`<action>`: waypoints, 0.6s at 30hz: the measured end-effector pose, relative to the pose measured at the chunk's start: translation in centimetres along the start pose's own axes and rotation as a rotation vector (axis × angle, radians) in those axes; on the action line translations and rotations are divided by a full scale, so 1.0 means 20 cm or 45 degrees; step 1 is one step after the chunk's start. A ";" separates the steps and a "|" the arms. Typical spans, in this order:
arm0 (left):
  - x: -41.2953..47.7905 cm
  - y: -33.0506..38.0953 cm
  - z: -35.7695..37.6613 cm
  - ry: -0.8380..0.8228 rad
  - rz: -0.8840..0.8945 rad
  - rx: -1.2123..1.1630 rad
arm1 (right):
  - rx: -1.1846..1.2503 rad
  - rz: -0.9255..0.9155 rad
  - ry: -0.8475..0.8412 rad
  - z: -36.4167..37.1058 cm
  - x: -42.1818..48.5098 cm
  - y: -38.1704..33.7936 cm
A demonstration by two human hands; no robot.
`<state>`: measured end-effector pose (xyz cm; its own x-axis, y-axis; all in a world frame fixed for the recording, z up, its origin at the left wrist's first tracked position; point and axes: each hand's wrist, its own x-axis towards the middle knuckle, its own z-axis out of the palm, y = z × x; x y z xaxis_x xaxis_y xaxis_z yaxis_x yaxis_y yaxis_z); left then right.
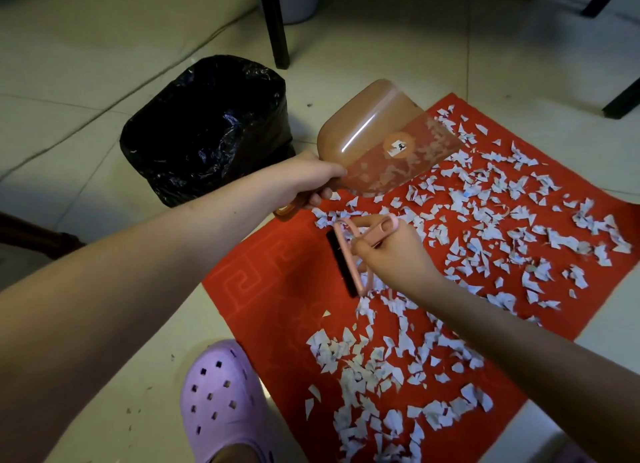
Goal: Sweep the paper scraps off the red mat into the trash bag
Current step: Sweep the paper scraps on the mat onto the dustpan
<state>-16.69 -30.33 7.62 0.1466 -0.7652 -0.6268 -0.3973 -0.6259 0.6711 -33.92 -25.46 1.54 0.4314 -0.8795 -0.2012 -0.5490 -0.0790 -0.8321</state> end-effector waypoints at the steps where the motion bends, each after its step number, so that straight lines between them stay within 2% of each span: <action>1: 0.00 0.00 0.00 0.000 0.002 -0.006 | 0.099 0.024 -0.064 0.00 0.00 -0.01; 6: 0.01 0.01 0.02 -0.016 -0.004 -0.016 | 0.086 0.010 -0.504 0.13 -0.10 0.02; 10: 0.02 0.01 0.04 -0.027 -0.009 0.001 | 0.085 -0.034 -0.730 0.27 -0.26 0.07; 13: 0.03 0.01 0.05 -0.046 -0.003 -0.003 | -0.036 -0.144 -0.716 0.28 -0.28 0.09; 18: 0.04 -0.01 0.05 -0.042 -0.002 -0.007 | -0.319 -0.216 -0.399 0.13 -0.20 0.08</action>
<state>-17.37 -30.68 6.69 0.1172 -0.7591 -0.6403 -0.3920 -0.6278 0.6725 -34.73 -20.96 -0.37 0.7057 -0.6622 -0.2518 -0.5917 -0.3553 -0.7236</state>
